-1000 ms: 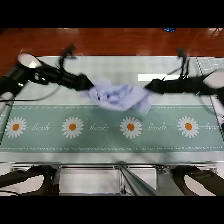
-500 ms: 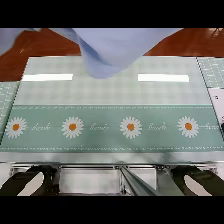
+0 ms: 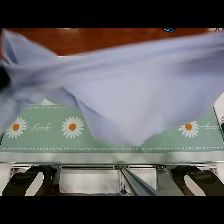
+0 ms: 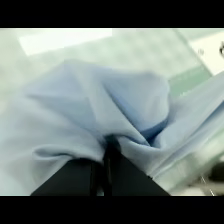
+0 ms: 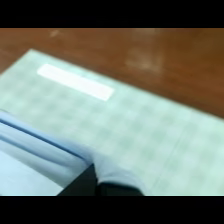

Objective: Fold the shirts.

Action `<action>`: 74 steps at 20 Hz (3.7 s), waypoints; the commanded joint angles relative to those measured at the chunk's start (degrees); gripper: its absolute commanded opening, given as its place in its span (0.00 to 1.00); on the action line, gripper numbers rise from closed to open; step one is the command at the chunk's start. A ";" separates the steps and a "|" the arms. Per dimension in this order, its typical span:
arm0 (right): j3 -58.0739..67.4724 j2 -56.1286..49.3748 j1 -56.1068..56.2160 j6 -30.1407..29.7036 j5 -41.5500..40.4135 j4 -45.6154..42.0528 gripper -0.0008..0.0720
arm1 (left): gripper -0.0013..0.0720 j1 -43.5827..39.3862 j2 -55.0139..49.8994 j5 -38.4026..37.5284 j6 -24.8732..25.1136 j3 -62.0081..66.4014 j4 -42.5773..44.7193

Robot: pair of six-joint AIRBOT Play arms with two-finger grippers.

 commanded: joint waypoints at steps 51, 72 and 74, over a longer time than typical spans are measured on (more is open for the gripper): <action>-69.81 -13.79 -22.88 -7.28 -21.92 12.59 0.57 | 0.57 4.63 -40.11 27.82 23.89 -47.19 -20.90; -64.89 -26.56 0.61 -12.13 -27.10 31.45 0.04 | 0.05 6.88 -40.35 19.19 25.31 -41.70 -20.79; -55.12 -24.24 -1.25 -11.34 -23.19 28.94 0.04 | 0.05 9.86 -39.23 13.64 25.31 -36.33 -23.39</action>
